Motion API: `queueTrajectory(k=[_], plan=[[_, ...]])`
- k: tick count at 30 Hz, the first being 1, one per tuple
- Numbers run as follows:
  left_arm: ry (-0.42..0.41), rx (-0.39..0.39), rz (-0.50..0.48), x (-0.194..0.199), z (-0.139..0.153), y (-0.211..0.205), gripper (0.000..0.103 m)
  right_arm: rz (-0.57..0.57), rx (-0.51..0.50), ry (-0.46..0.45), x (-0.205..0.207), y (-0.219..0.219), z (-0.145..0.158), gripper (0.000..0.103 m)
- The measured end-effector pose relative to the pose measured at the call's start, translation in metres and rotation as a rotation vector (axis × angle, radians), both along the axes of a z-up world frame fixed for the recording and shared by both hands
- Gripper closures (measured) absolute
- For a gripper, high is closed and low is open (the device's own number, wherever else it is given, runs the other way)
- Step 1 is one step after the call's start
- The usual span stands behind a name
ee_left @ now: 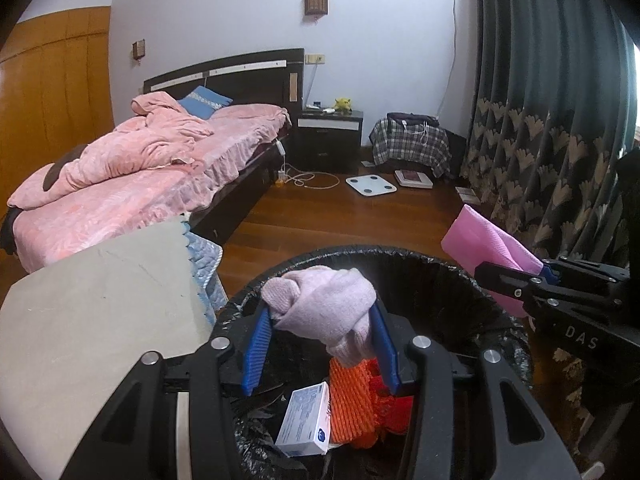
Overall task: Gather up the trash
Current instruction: 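Carry the pink sock and pink mask over the bin and release both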
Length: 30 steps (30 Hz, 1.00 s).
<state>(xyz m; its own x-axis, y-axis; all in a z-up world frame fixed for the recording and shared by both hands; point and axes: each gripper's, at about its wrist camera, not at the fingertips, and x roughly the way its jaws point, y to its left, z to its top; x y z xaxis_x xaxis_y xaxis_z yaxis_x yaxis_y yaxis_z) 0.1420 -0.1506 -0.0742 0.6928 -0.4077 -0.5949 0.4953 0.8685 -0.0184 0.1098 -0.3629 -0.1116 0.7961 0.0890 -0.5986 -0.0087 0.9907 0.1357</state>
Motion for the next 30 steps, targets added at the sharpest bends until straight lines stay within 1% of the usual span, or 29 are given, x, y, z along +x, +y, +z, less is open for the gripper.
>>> queueTrajectory(k=[10,12,13,14,15,16,17,18,19,20,21,23,27,29,30], plan=[[0.058,0.018,-0.025,0.017,-0.021,-0.015,0.057,-0.016,-0.002,0.054,0.015,-0.009,-0.026,0.08],[0.074,0.02,-0.031,0.021,-0.023,-0.016,0.054,-0.02,-0.005,0.061,0.018,-0.01,-0.028,0.073],[0.078,0.021,-0.031,0.022,-0.023,-0.016,0.054,-0.025,-0.007,0.062,0.018,-0.01,-0.028,0.067],[0.081,0.021,-0.03,0.024,-0.023,-0.016,0.051,-0.031,-0.012,0.064,0.018,-0.011,-0.029,0.06],[0.086,0.013,-0.031,0.025,-0.022,-0.013,0.049,-0.034,-0.014,0.064,0.017,-0.011,-0.03,0.056],[0.087,0.007,-0.031,0.025,-0.02,-0.011,0.044,-0.036,-0.015,0.062,0.016,-0.012,-0.03,0.049],[0.085,0.002,-0.03,0.025,-0.019,-0.009,0.039,-0.037,-0.016,0.058,0.015,-0.012,-0.029,0.046],[0.082,0.001,-0.029,0.025,-0.017,-0.009,0.037,-0.039,-0.02,0.055,0.013,-0.012,-0.029,0.045],[0.078,0.0,-0.026,0.025,-0.015,-0.007,0.034,-0.04,-0.022,0.054,0.012,-0.012,-0.028,0.041],[0.077,-0.001,-0.022,0.025,-0.013,-0.006,0.032,-0.043,-0.023,0.049,0.01,-0.012,-0.026,0.034],[0.075,-0.007,-0.015,0.024,-0.01,-0.003,0.03,-0.046,-0.025,0.044,0.009,-0.011,-0.024,0.03],[0.068,-0.016,0.0,0.025,-0.005,0.002,0.025,-0.056,-0.031,0.032,0.004,-0.01,-0.02,0.014],[0.039,-0.045,0.046,0.023,0.013,0.018,0.017,-0.057,-0.043,0.011,-0.001,-0.008,-0.008,0.007],[0.021,-0.053,0.064,0.021,0.02,0.026,0.012,-0.05,-0.039,0.001,-0.006,-0.006,-0.001,0.007],[0.009,-0.057,0.077,0.02,0.025,0.031,0.011,-0.046,-0.036,-0.006,-0.009,-0.004,0.003,0.007]])
